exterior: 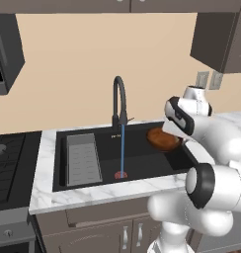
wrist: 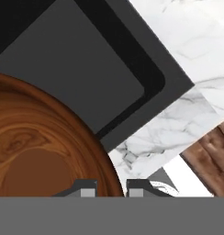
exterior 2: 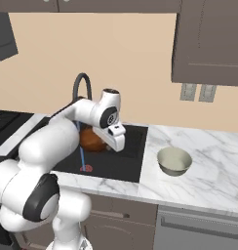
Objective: Rinse each bowl for a few seconds and place them down in the sink or on the counter.
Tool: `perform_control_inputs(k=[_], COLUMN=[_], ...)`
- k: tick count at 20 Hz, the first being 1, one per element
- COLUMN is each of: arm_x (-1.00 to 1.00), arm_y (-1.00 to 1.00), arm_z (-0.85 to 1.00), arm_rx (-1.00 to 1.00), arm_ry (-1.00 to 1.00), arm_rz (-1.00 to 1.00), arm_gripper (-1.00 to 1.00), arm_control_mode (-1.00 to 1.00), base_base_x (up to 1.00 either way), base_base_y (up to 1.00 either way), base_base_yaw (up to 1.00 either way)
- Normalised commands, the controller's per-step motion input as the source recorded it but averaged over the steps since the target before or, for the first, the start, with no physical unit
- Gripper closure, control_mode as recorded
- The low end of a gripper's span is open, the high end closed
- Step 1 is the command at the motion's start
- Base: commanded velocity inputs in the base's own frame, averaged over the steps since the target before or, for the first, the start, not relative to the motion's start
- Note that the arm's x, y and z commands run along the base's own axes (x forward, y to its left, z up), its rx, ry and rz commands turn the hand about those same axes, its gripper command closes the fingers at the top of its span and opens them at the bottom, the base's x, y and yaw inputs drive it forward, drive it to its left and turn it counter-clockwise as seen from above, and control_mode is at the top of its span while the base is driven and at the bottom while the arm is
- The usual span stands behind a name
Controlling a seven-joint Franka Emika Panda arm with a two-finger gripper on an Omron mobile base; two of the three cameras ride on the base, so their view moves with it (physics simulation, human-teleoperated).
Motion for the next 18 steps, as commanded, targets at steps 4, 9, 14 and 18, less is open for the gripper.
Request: perform_control_inputs(k=[4,9,14,18], arm_x=[0.27,0.20,0.19,0.23], arm_y=[0.26,0.29,0.30,0.23], arm_z=[-0.05,-0.10,-0.13,-0.20], arm_rx=[0.07,0.07,0.06,0.04], arm_ry=[0.02,0.01,0.01,0.01], arm_rz=[0.07,0.07,0.07,0.06], arm_gripper=[1.00,1.00,1.00,1.00], arm_control_mode=[-1.00,-1.00,-1.00,-1.00], base_base_x=[0.00,0.00,0.00,0.00], base_base_y=[0.00,0.00,0.00,0.00], base_base_yaw=[0.00,0.00,0.00,0.00])
